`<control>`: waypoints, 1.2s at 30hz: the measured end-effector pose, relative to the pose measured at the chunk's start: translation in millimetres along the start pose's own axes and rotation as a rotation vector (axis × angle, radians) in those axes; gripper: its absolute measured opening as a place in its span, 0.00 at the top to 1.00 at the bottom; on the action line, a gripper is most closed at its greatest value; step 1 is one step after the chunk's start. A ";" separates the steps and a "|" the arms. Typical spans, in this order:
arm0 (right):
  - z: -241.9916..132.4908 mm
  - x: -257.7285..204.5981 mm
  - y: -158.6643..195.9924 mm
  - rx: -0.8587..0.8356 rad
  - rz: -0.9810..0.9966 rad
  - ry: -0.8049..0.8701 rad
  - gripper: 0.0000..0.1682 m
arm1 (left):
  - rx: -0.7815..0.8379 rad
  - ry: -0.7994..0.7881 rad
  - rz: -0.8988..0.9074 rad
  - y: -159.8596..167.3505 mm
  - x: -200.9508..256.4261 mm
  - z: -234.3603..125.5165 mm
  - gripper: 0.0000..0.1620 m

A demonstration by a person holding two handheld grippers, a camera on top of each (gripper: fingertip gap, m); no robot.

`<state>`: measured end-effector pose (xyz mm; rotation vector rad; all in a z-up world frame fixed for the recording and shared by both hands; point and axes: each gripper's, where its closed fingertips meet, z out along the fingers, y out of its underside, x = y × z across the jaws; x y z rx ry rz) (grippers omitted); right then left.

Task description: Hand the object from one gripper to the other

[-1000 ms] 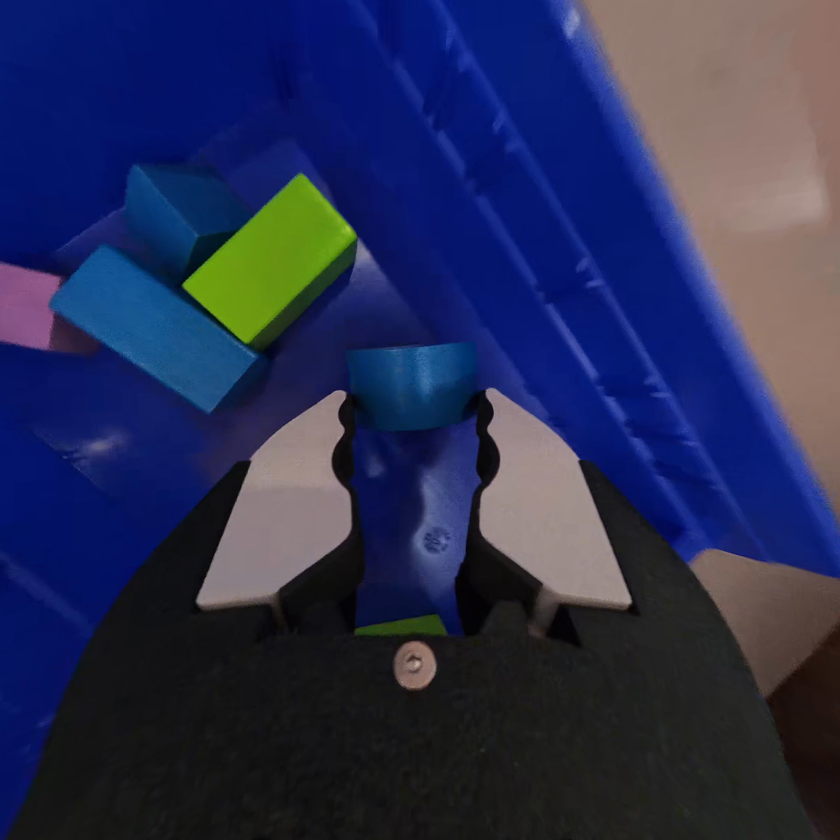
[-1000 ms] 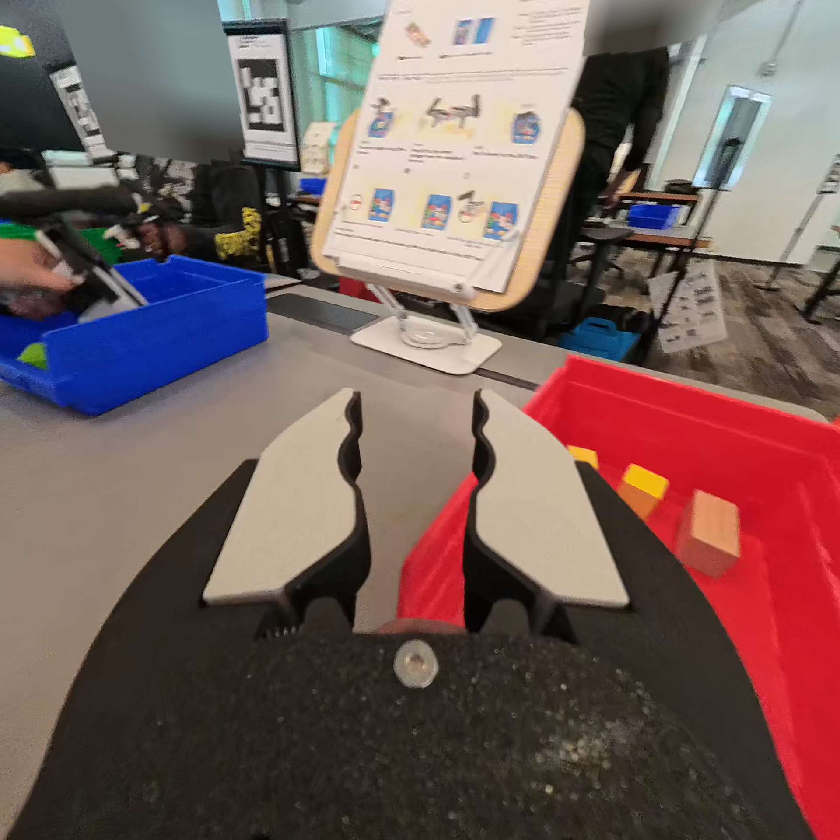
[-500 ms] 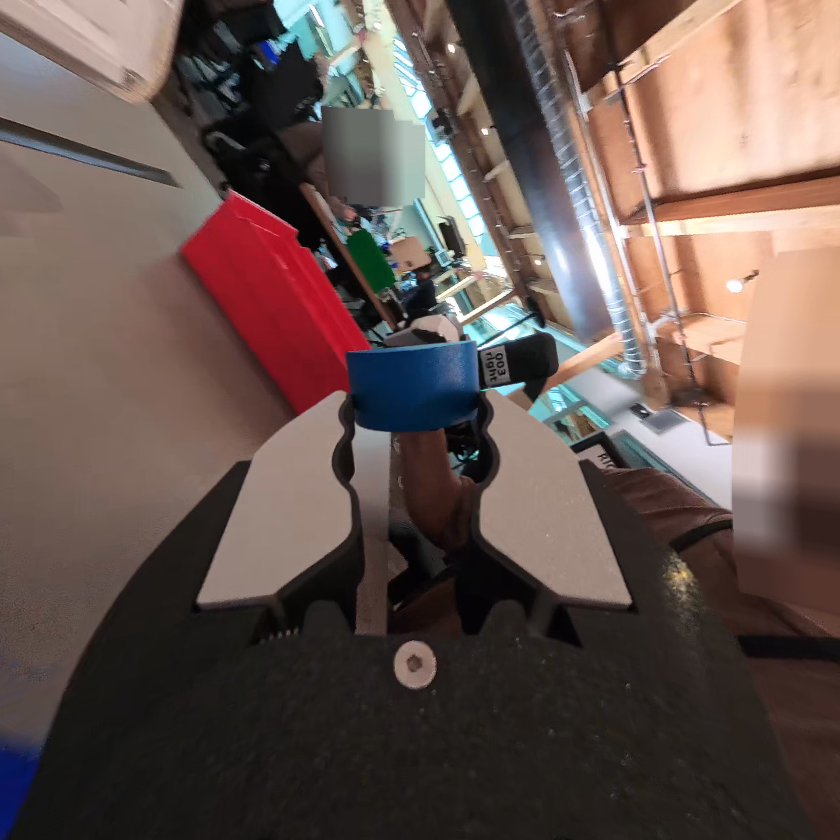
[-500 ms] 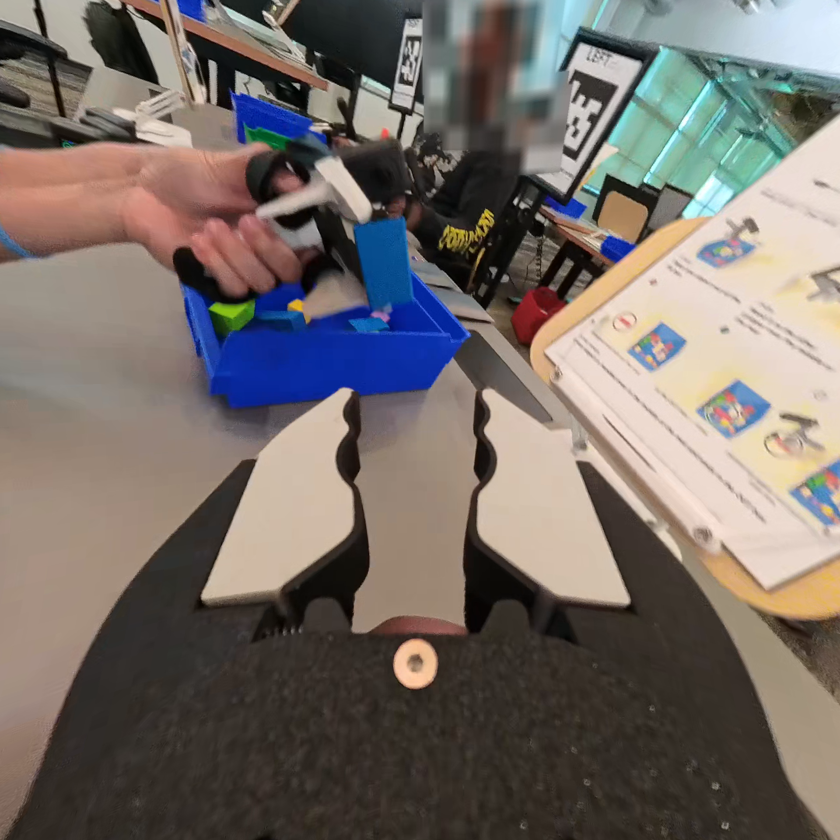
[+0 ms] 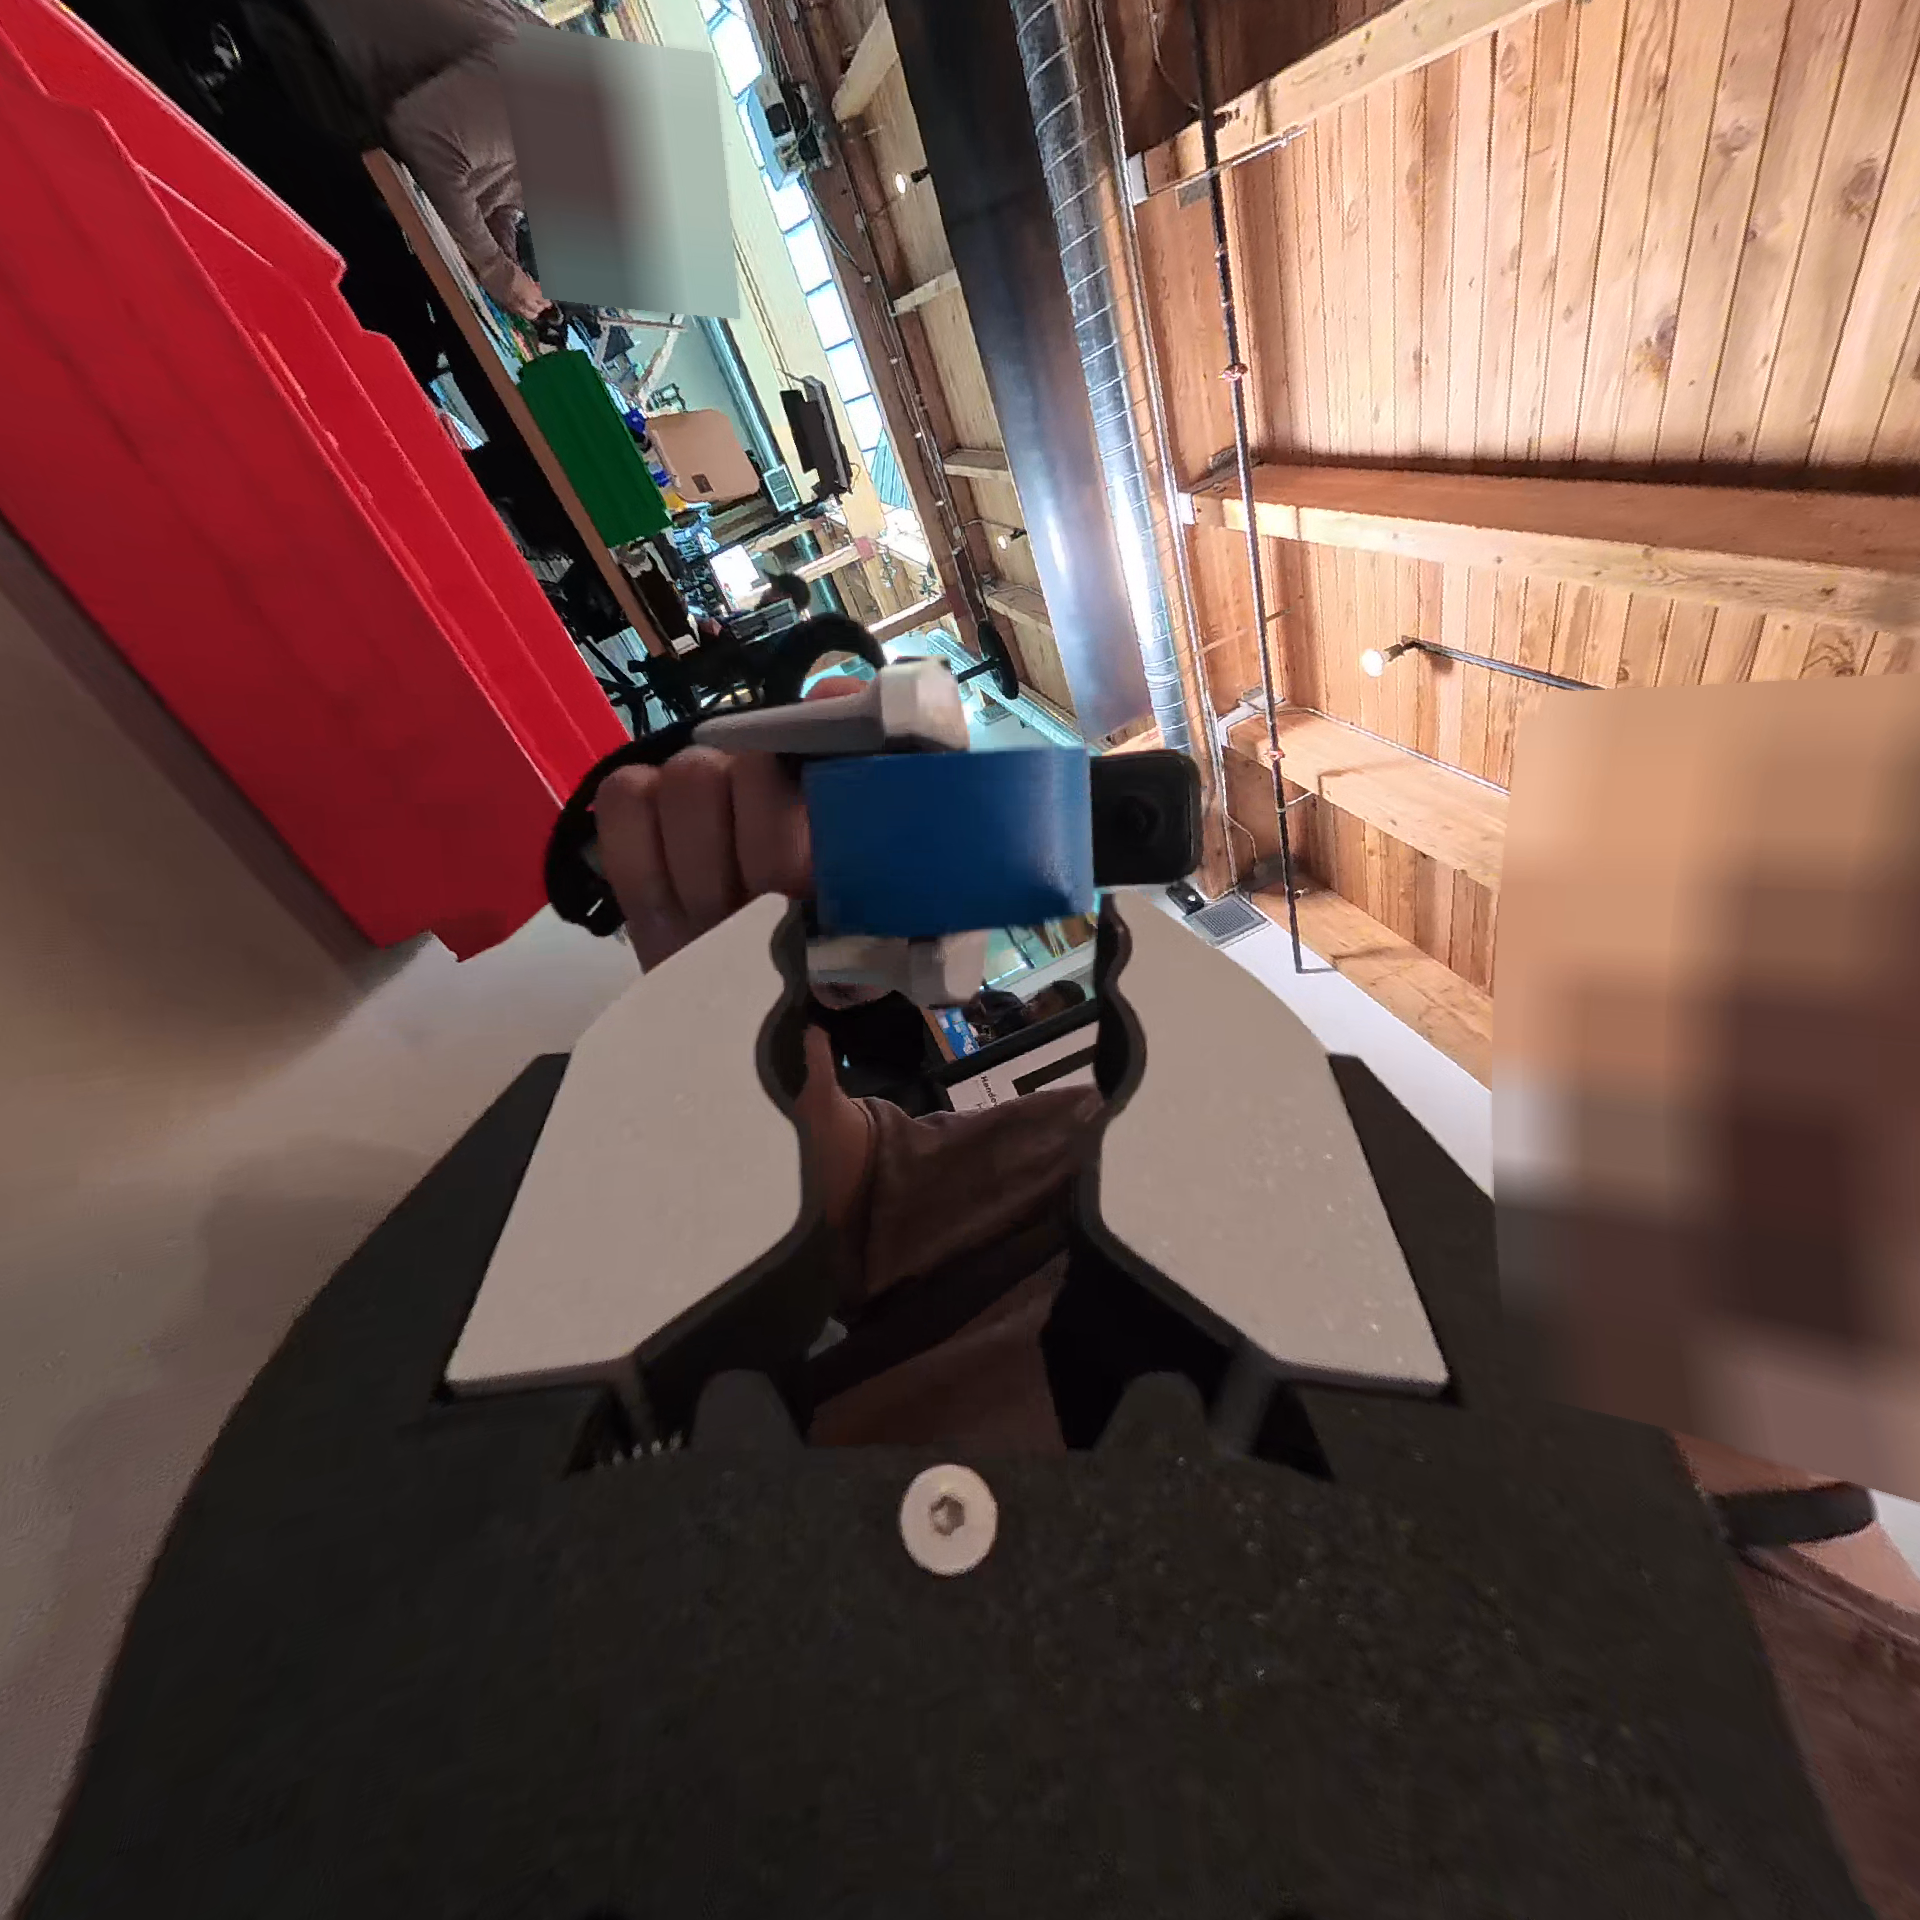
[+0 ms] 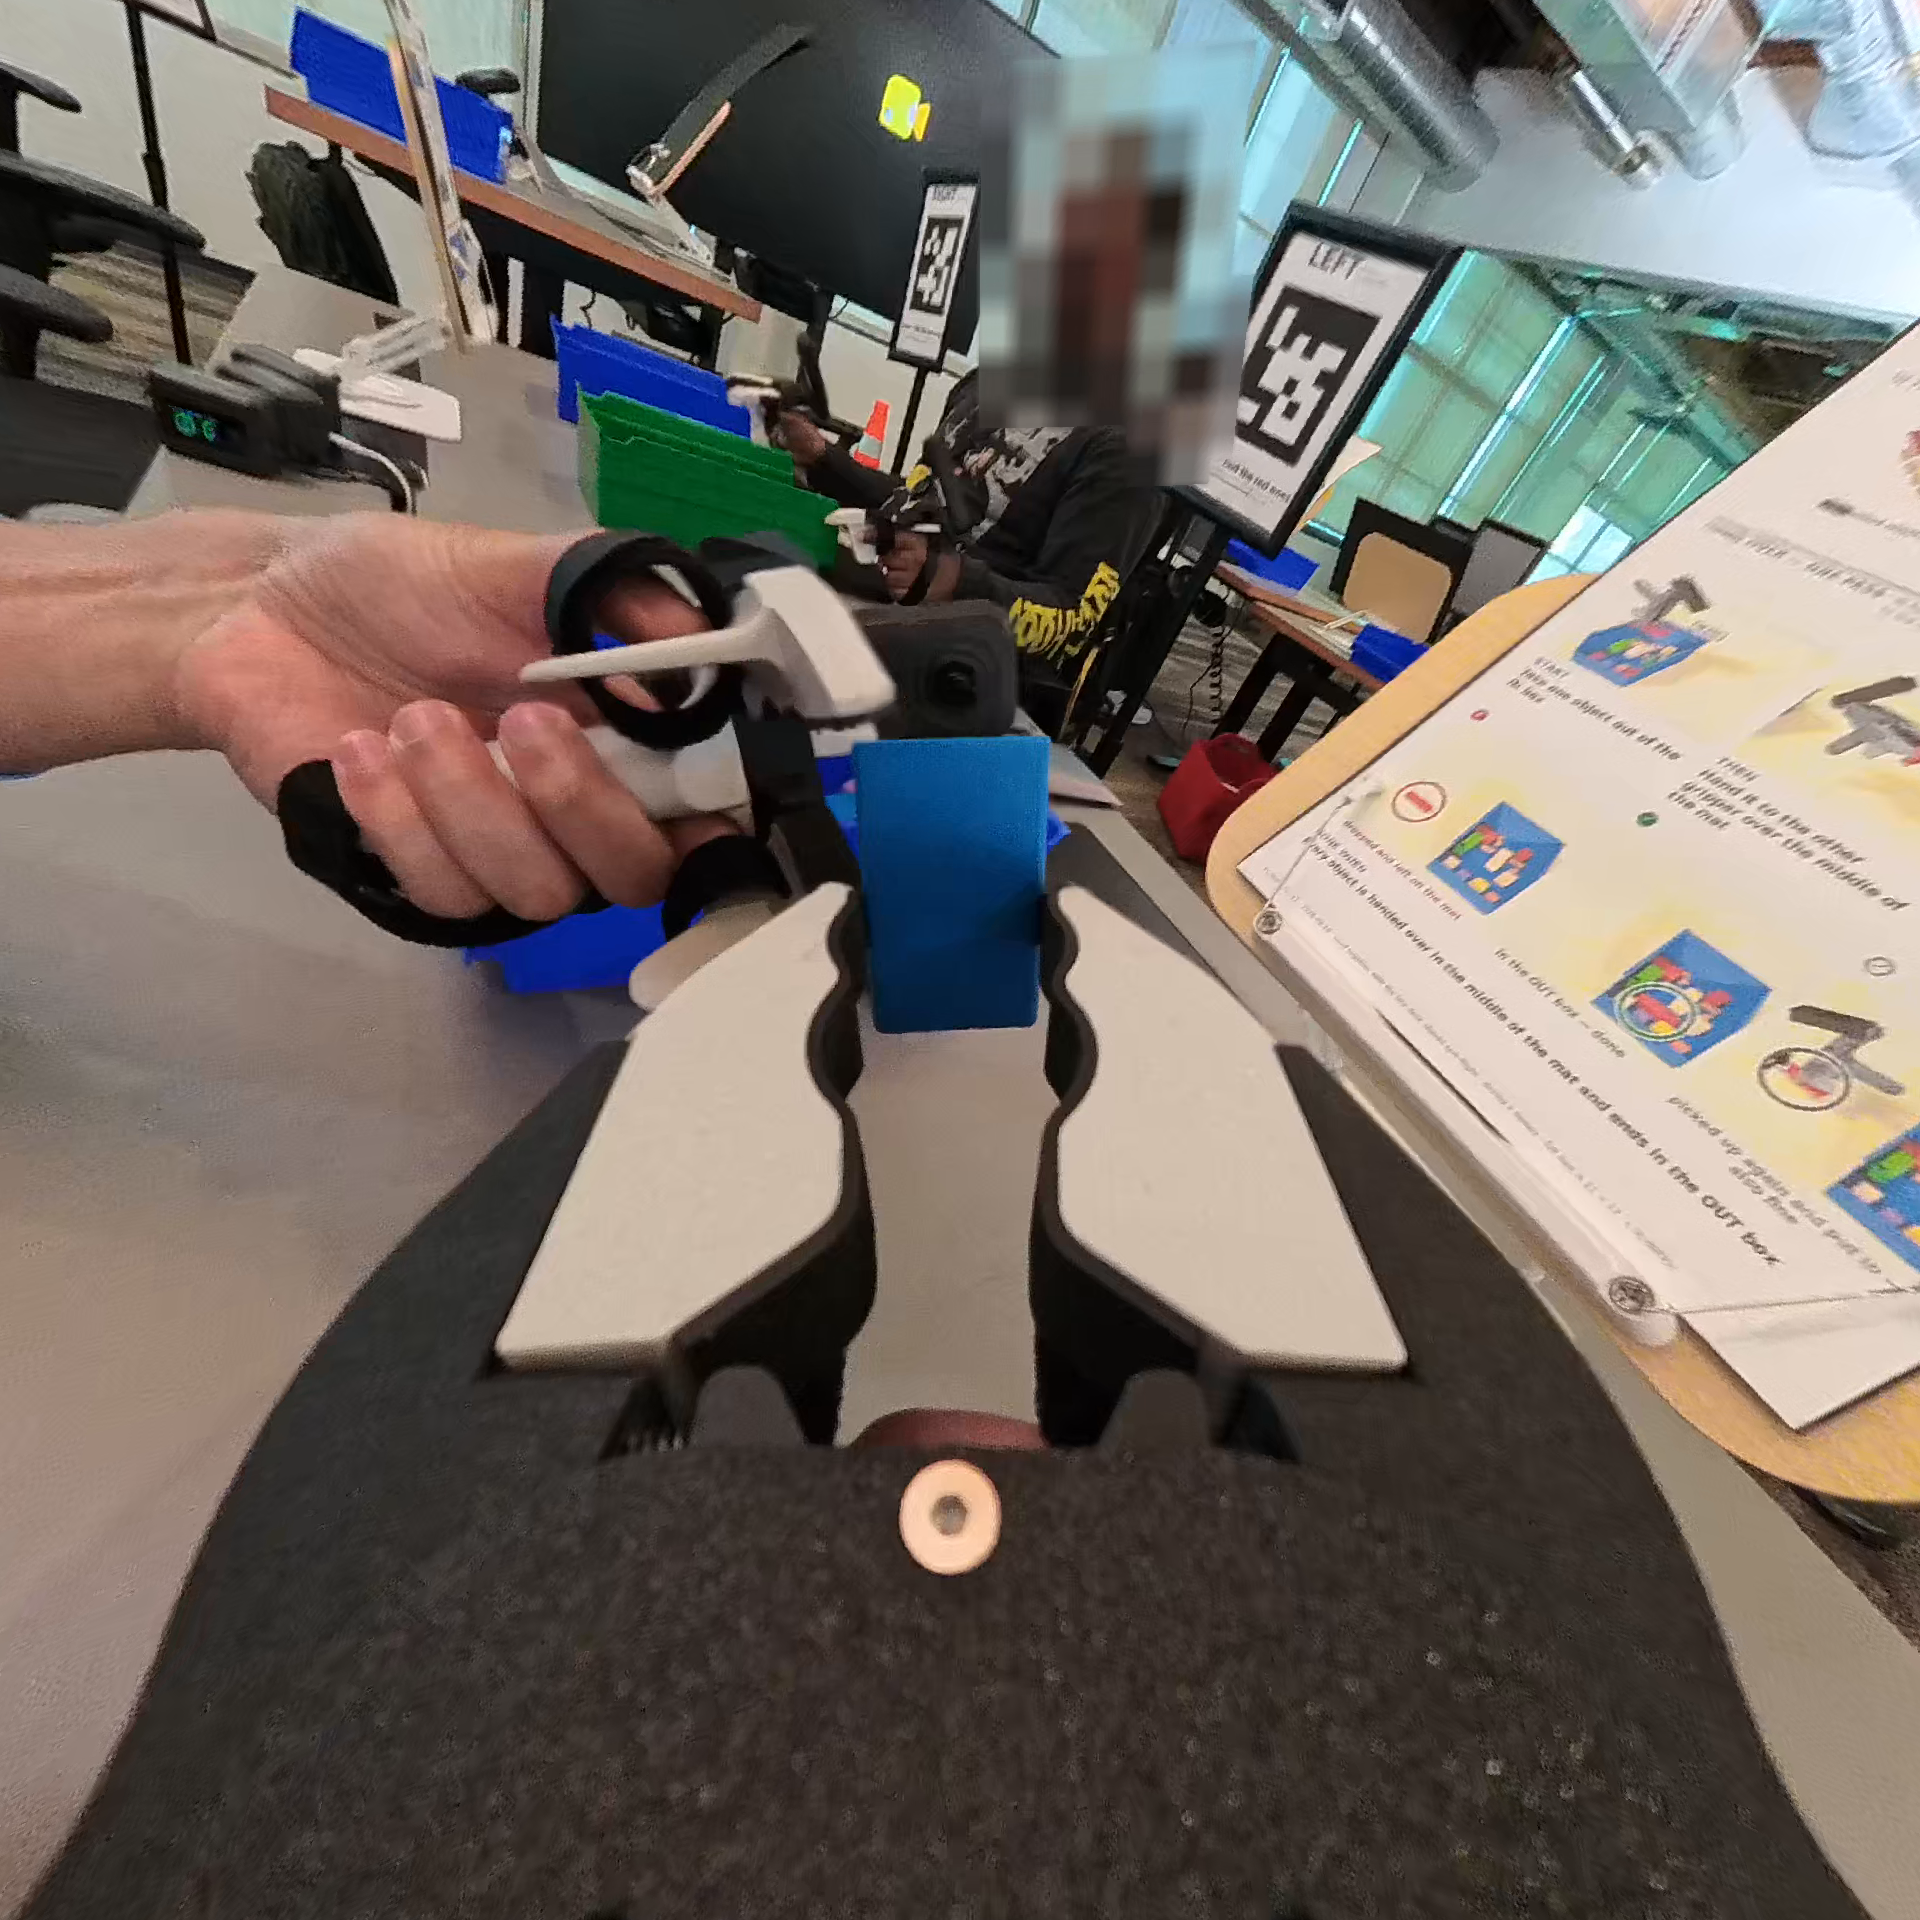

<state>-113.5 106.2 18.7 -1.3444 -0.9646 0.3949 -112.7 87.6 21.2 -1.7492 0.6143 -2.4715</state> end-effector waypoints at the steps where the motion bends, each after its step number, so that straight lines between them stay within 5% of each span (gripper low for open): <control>1: -6.2 1.1 -6.2 0.013 0.014 0.002 0.81 | -0.006 -0.022 0.024 5.8 1.1 -3.6 0.63; 5: -58.0 39.1 -20.6 -0.024 0.035 0.151 0.81 | -0.085 -0.258 0.231 51.8 -13.3 -30.3 0.69; 8: -123.5 103.2 0.8 -0.212 0.055 0.390 0.81 | -0.120 -0.413 0.352 91.1 -26.5 -52.4 0.73; 12: -208.9 172.7 79.6 -0.574 0.271 0.598 0.81 | -0.122 -0.519 0.454 127.0 -38.0 -66.7 0.74; 16: -254.7 181.6 185.6 -0.959 0.432 0.614 0.81 | -0.055 -0.579 0.508 135.5 -47.7 -71.3 0.77; 20: -254.3 158.3 249.7 -1.124 0.651 0.517 0.81 | -0.086 -0.600 0.544 143.9 -46.3 -72.6 0.79; 25: -251.4 148.3 282.7 -1.331 0.605 0.436 0.81 | -0.091 -0.652 0.588 147.1 -48.6 -78.8 0.80; 32: -250.0 151.4 301.0 -1.433 0.542 0.413 0.80 | -0.061 -0.704 0.607 147.0 -47.2 -91.1 0.80; 36: -253.5 156.6 271.2 -1.319 0.517 0.531 0.71 | -0.016 -0.711 0.672 140.8 -32.1 -96.9 0.79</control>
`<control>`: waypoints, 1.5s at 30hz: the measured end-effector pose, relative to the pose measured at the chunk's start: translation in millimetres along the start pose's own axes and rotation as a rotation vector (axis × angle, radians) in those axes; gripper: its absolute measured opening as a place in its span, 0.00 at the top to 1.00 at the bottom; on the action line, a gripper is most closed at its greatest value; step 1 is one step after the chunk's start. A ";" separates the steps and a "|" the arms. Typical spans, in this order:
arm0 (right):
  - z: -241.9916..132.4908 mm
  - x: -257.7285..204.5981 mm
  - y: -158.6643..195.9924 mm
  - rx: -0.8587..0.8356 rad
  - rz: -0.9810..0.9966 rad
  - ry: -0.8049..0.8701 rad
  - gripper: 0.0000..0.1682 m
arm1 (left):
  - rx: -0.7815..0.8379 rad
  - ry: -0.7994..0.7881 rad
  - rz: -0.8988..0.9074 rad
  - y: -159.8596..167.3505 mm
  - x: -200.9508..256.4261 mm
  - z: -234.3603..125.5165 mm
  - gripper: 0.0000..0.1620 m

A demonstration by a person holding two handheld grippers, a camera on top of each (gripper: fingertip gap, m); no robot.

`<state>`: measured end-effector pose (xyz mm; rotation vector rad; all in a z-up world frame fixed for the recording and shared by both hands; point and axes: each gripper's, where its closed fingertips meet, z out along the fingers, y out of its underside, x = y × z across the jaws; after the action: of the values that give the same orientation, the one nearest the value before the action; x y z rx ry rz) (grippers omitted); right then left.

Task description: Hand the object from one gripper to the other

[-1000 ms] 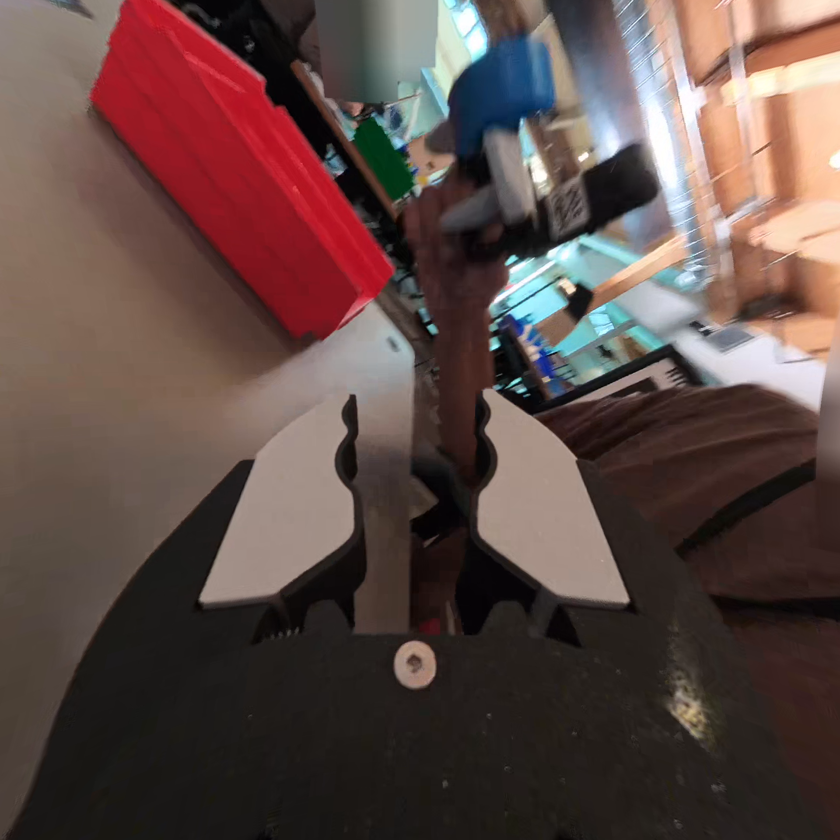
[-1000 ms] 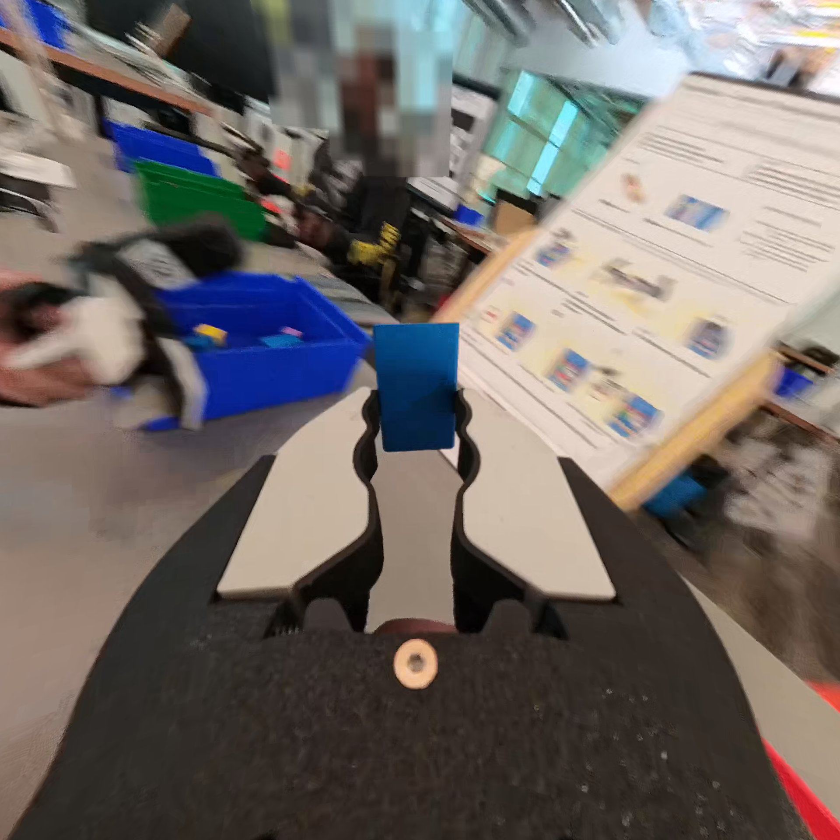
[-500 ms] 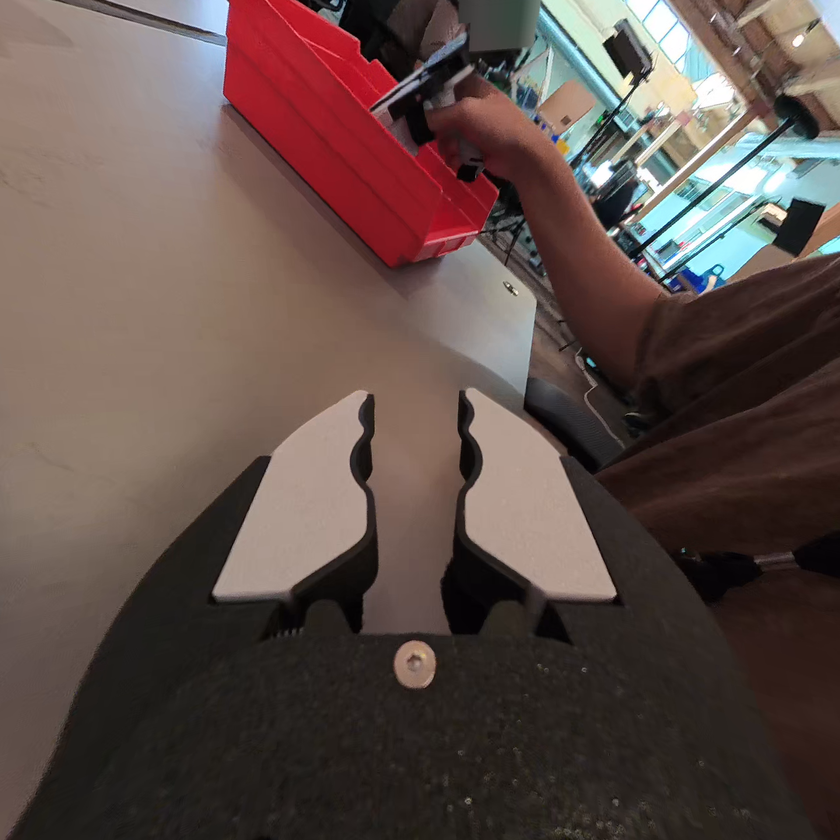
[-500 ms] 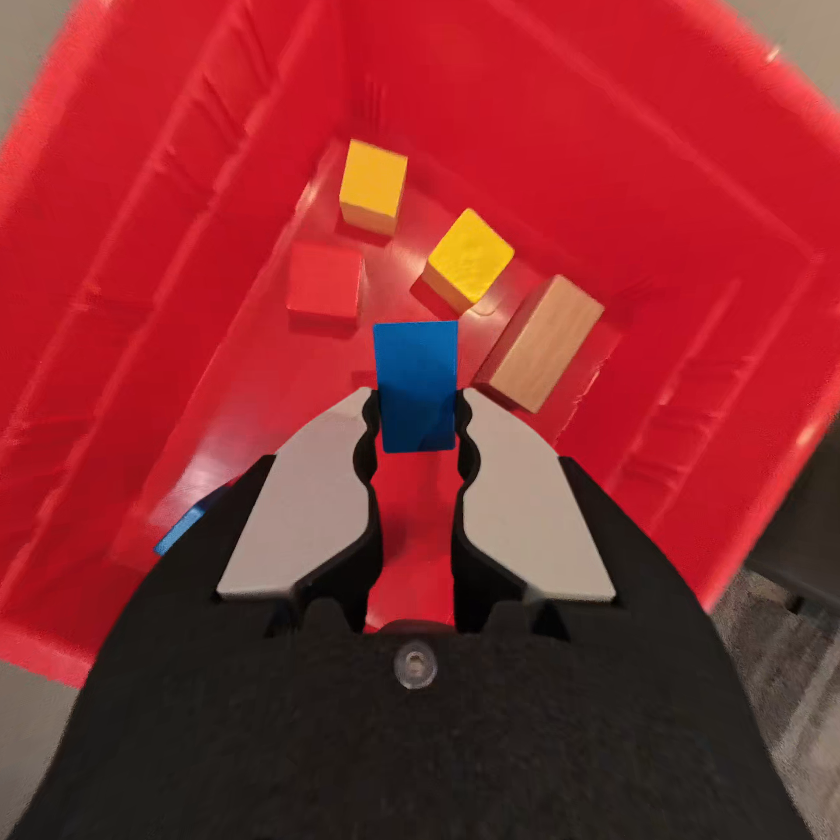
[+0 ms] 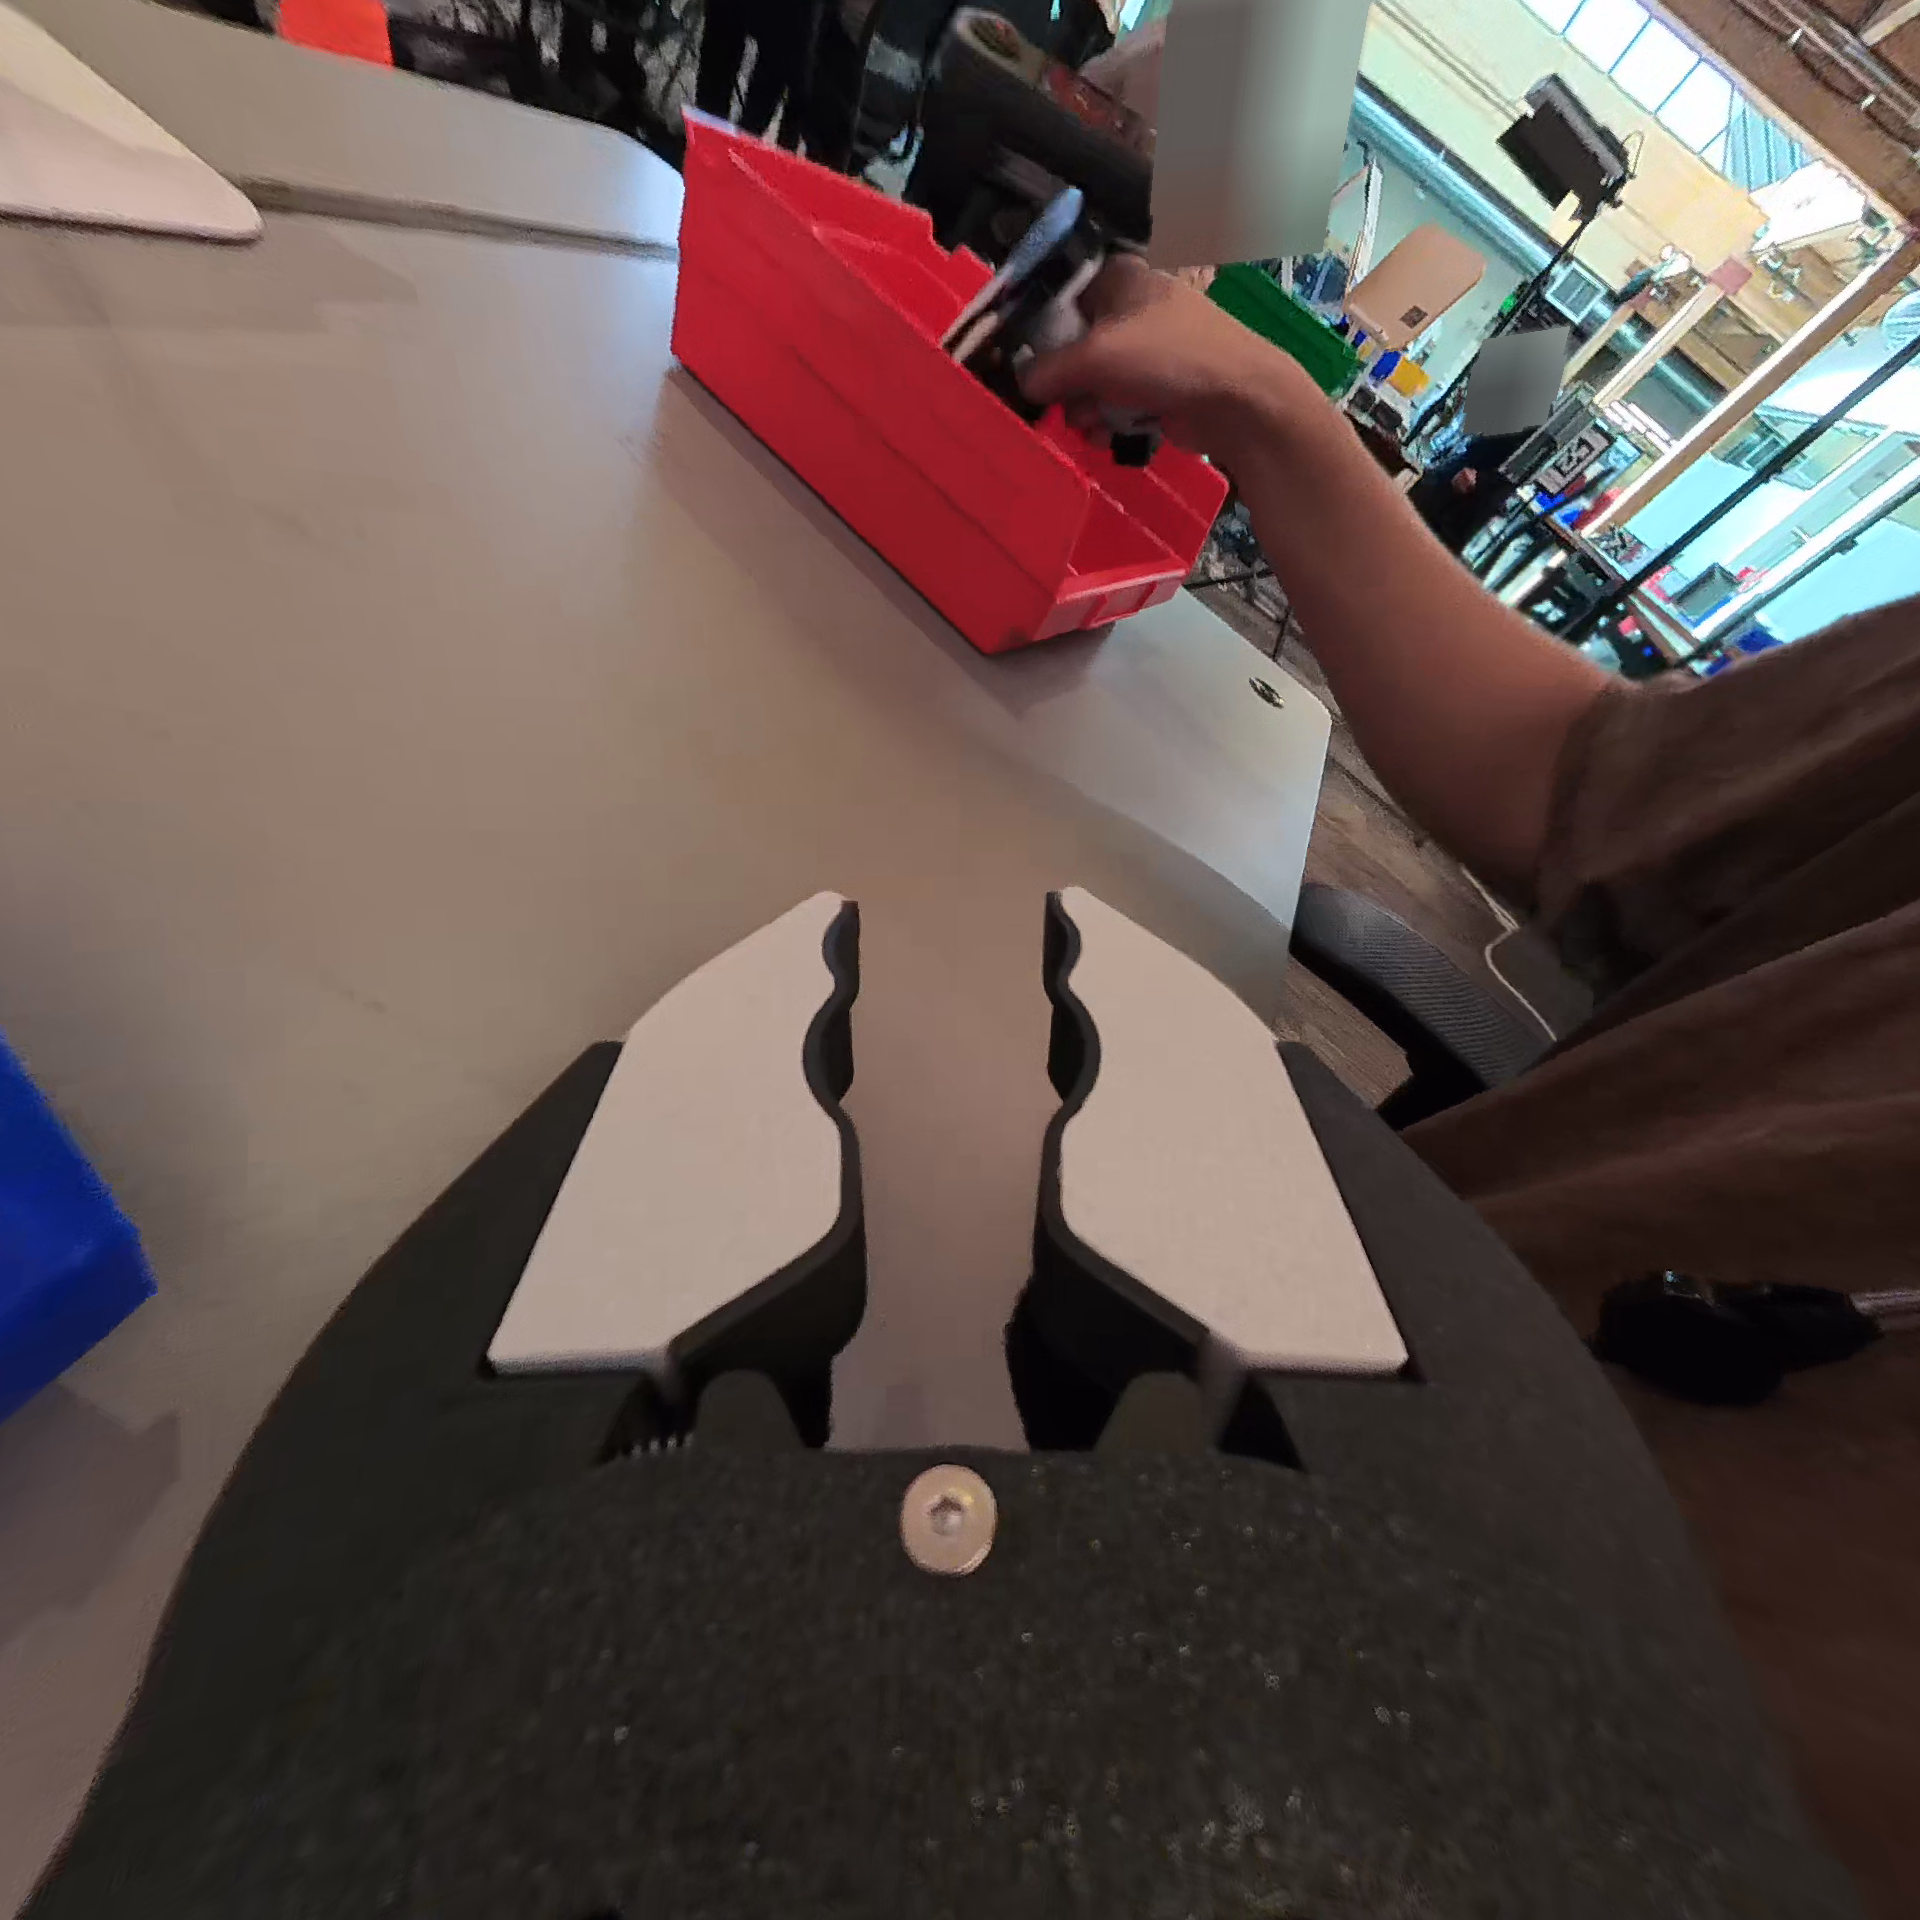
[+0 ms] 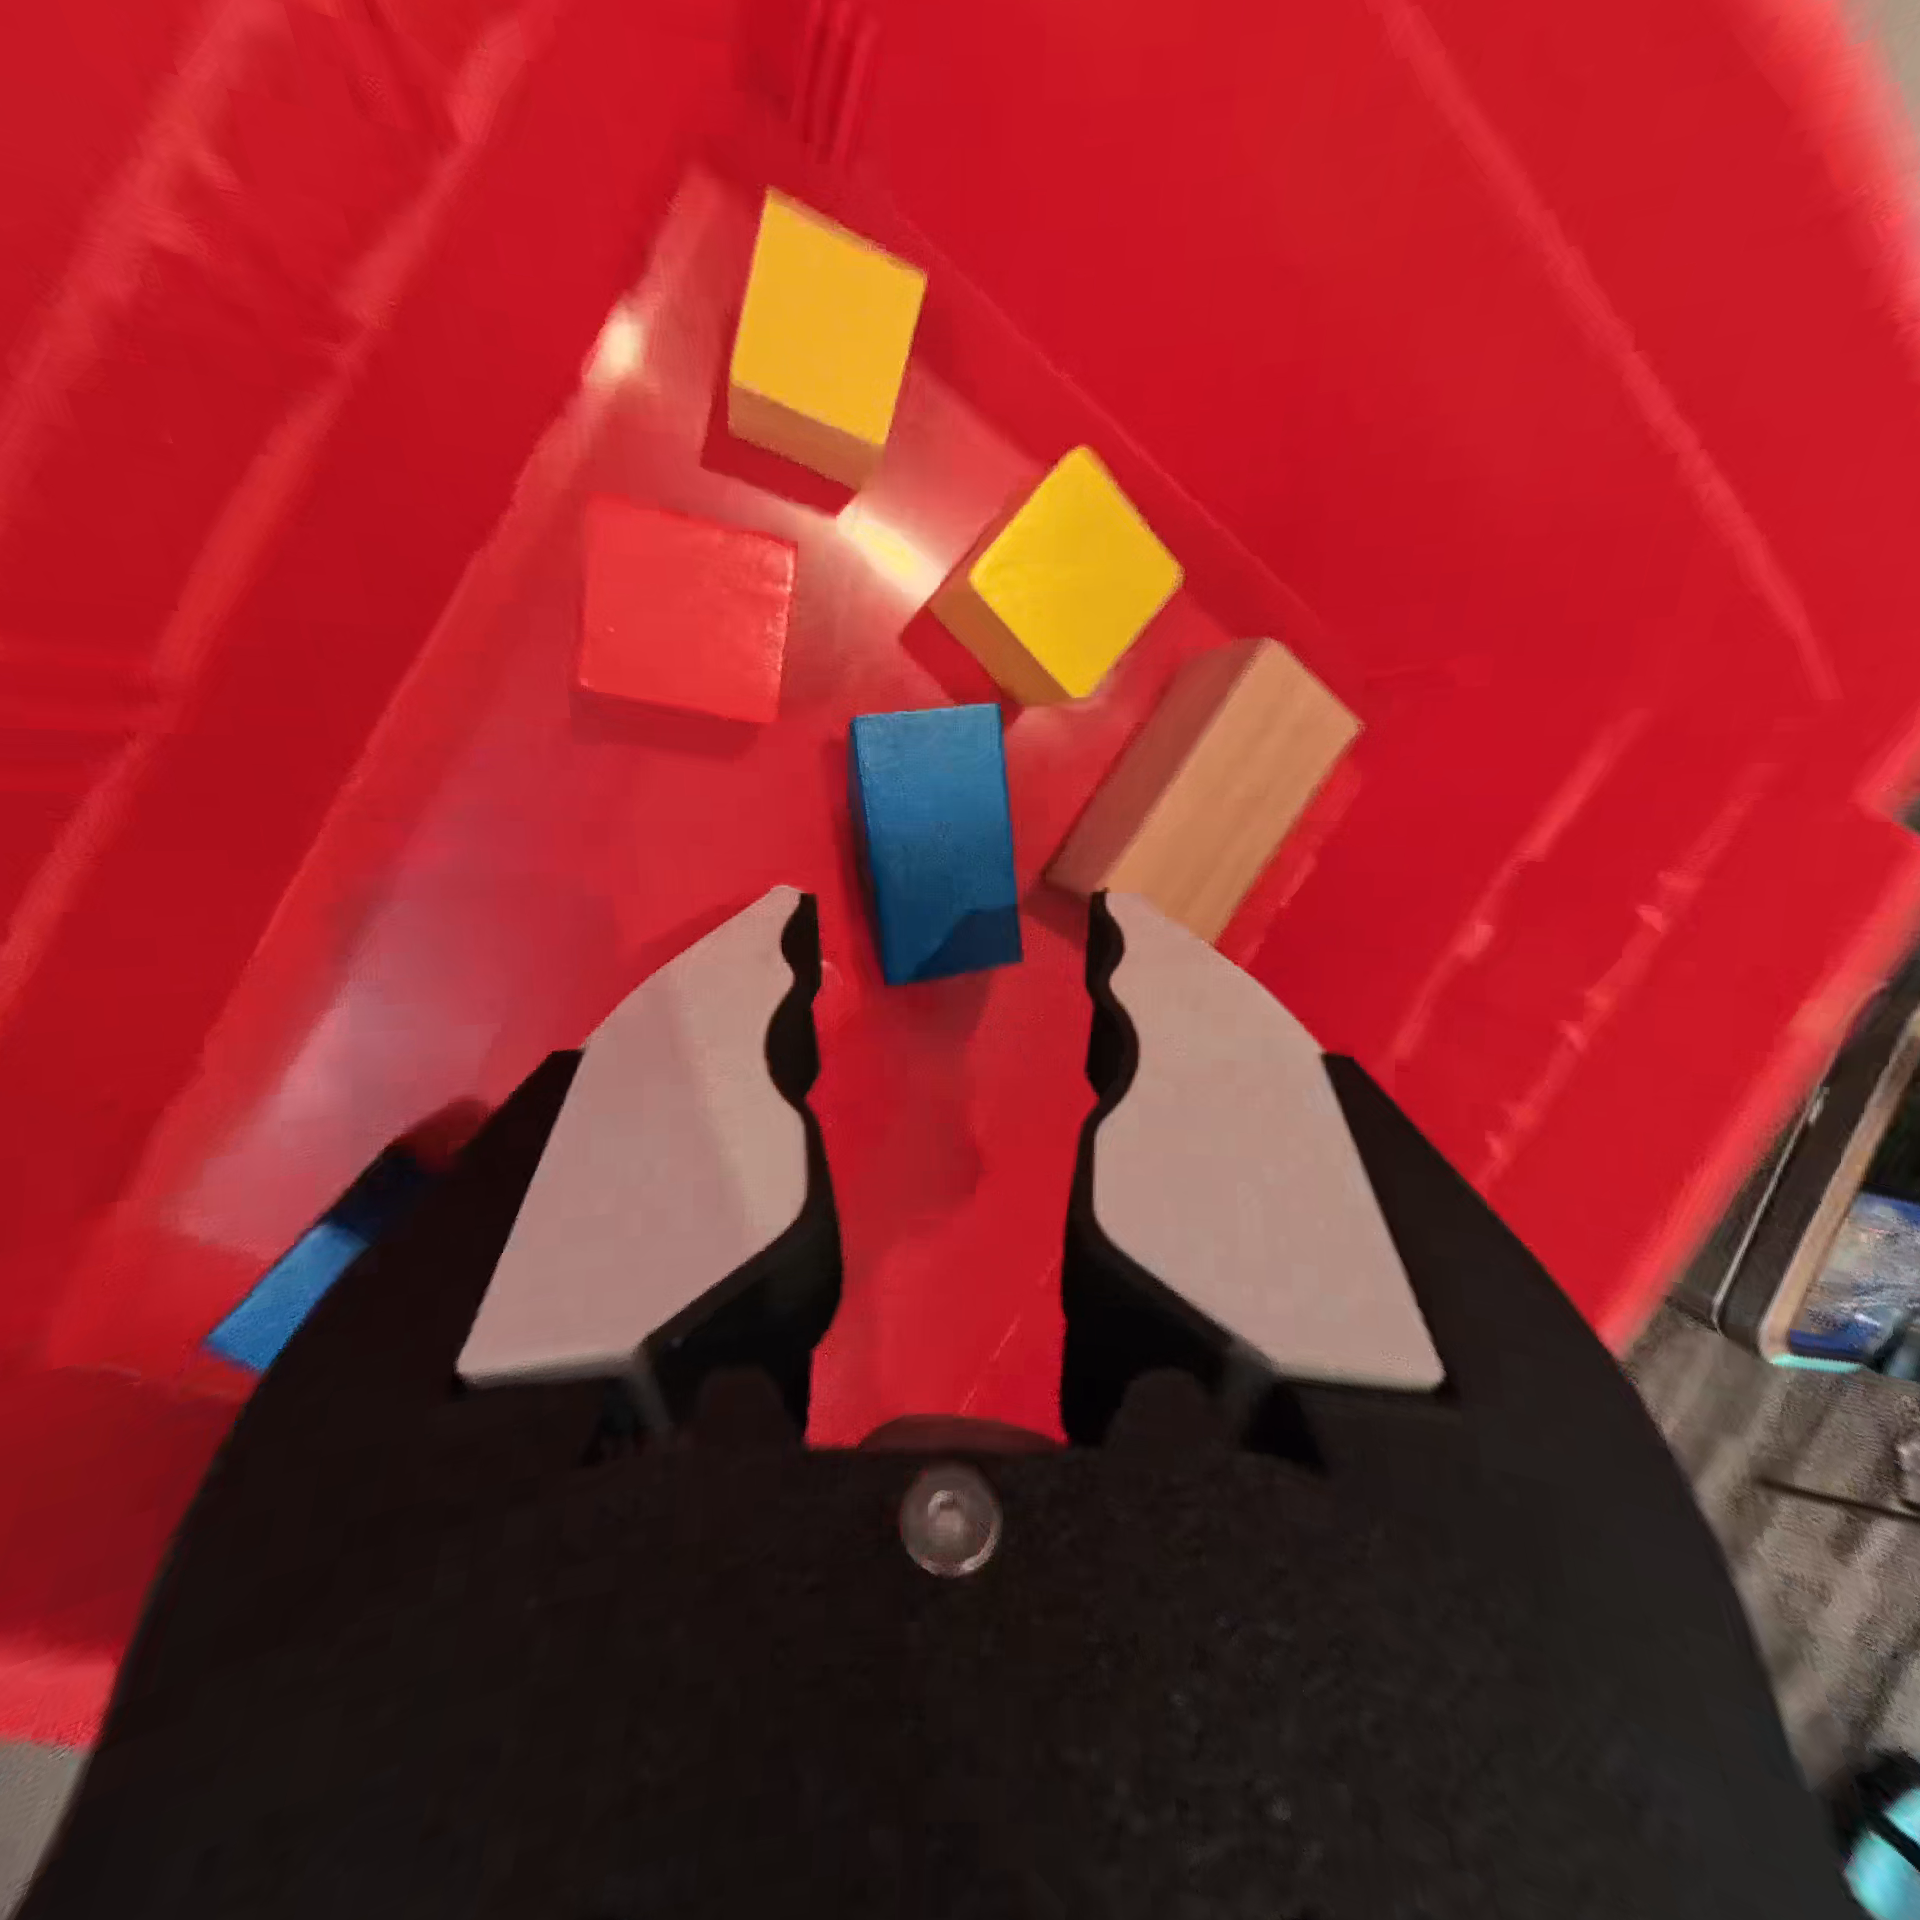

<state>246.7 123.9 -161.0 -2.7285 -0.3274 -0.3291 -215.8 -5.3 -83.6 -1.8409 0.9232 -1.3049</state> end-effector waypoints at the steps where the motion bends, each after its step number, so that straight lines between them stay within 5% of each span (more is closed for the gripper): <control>1: -18.0 1.3 -4.5 0.088 0.030 0.024 0.71 | 0.019 -0.009 0.014 -4.0 0.1 -4.8 0.78; 7: -130.5 -37.0 -4.4 0.795 0.215 0.055 0.72 | 0.137 -0.167 0.129 -26.5 -11.2 -48.7 0.74; 11: -158.8 -78.6 29.1 1.052 0.307 0.083 0.74 | 0.209 -0.312 0.164 -34.4 -27.4 -78.5 0.67; 18: -144.6 -109.4 52.4 1.039 0.261 0.143 0.74 | 0.164 -0.408 0.106 -28.8 -51.5 -103.0 0.63; 27: -142.5 -123.1 52.7 1.034 0.261 0.036 0.73 | -0.297 -0.537 0.151 -9.3 -102.6 -110.8 0.63; 31: -138.8 -120.7 51.1 1.020 0.250 0.025 0.73 | -0.456 -0.718 0.077 -25.3 -166.6 -114.1 0.60; 39: -133.5 -125.0 48.7 1.010 0.247 -0.008 0.73 | -0.416 -1.008 -0.297 -69.7 -297.2 -112.9 0.58; 45: -133.2 -124.4 54.3 0.996 0.224 0.019 0.73 | -0.402 -1.042 -0.485 -84.5 -348.4 -115.3 0.65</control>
<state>119.2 0.7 -92.3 -1.7536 -0.1180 -0.0813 -397.2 318.9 -145.3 -2.7093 0.1562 -0.2129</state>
